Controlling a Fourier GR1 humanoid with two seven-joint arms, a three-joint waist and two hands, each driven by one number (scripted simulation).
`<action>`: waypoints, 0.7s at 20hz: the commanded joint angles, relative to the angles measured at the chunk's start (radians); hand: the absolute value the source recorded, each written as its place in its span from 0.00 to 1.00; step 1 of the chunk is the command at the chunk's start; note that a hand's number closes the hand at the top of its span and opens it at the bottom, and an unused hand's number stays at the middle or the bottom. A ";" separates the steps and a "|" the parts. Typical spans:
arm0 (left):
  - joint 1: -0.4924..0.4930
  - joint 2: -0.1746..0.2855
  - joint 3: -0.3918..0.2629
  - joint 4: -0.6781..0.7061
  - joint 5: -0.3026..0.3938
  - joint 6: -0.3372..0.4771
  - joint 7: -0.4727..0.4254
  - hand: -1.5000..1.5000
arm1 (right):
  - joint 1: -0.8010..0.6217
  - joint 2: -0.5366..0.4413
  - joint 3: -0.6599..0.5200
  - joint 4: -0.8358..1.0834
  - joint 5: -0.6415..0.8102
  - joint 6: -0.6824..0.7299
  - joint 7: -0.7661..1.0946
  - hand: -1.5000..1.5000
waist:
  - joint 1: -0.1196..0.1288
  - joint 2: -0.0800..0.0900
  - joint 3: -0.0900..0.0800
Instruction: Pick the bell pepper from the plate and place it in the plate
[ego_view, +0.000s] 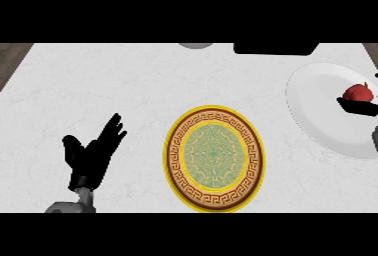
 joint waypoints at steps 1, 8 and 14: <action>0.056 0.003 -0.011 0.027 0.002 -0.024 -0.011 0.50 | -0.034 0.010 -0.066 0.139 -0.088 0.070 -0.197 0.00 | 0.005 0.005 -0.004; 0.017 -0.012 -0.012 0.023 0.001 -0.010 0.022 0.50 | -0.088 0.015 -0.262 0.143 -0.279 0.073 -0.474 0.00 | -0.004 0.006 -0.003; 0.026 0.004 0.028 0.034 0.016 -0.016 0.013 0.50 | -0.063 -0.018 -0.382 0.234 -0.401 0.168 -0.598 0.00 | -0.021 -0.003 -0.007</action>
